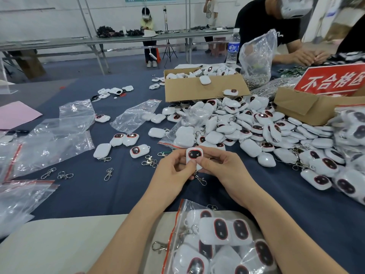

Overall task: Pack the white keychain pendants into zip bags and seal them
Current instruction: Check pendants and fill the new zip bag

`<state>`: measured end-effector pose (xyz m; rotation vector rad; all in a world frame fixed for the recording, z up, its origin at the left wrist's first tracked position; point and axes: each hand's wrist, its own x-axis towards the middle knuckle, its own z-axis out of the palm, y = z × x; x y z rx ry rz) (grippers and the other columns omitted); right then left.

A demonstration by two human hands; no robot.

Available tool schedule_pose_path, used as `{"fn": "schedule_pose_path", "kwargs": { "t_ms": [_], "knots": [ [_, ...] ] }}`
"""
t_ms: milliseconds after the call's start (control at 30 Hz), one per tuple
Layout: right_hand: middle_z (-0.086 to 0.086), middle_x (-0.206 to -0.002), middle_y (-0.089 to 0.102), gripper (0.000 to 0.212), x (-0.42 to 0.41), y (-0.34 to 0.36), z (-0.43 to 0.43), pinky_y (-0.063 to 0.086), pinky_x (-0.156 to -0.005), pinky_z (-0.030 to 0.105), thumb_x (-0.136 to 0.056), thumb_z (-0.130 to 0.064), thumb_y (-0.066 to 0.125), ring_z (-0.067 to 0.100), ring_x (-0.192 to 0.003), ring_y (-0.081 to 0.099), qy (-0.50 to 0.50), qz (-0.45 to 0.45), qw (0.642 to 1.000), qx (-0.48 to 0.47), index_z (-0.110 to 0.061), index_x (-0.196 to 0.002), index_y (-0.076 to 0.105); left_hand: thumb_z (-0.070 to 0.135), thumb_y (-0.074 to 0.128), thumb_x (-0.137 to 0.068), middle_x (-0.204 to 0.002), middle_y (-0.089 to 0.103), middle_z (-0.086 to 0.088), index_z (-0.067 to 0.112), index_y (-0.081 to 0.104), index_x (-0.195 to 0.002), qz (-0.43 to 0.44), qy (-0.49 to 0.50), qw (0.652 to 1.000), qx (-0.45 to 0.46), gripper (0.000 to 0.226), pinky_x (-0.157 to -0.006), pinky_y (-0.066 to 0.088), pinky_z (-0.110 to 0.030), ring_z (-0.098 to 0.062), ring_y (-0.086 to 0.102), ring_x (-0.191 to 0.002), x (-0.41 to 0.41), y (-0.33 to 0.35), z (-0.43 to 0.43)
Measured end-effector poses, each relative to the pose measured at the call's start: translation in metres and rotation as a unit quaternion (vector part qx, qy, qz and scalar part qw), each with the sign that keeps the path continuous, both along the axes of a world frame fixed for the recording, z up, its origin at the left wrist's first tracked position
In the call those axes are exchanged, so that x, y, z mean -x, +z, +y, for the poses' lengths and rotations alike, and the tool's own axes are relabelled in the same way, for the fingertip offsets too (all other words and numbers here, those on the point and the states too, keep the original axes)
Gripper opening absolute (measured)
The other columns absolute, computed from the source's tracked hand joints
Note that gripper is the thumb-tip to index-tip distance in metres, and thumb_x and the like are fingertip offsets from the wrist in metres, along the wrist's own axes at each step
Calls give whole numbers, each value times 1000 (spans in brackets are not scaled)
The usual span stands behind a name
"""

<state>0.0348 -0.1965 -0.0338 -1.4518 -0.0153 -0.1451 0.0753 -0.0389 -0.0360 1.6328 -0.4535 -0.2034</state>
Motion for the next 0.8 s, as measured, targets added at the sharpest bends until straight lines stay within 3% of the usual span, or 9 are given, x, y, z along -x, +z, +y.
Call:
{"fn": "schedule_pose_path", "kwargs": {
  "t_ms": [200,467,633,800],
  "knots": [
    [6,-104,78,25,1,0,1,59,-89,31,-94,-5,66,18,-94,72,-3,-1,1000,3,-22,-107,79,12,62,-99,-87,74,2,16,70,-113,2,-1,1000,-5,17,-72,56,-21,-9,64,-67,0,0,1],
    [1,-102,78,26,3,3,1,56,-79,19,-95,-6,66,10,-95,72,-8,-4,1000,-8,-27,-103,79,13,61,-100,-94,76,2,18,71,-114,5,3,1000,8,18,-71,55,-20,-6,64,-73,0,0,-1],
    [5,-99,76,24,1,2,2,59,-80,25,-94,-7,68,18,-93,74,-21,9,999,-27,-25,-108,73,16,60,-102,-98,77,7,19,71,-111,3,35,999,29,15,-73,59,-23,-7,68,-80,0,1,-2],
    [14,-99,74,24,2,3,2,60,-79,25,-91,-5,72,25,-88,75,-34,12,999,-32,-26,-101,77,14,59,-102,-97,76,6,17,71,-110,8,33,999,26,14,-71,58,-22,-7,69,-83,0,2,-2]
  ]
}}
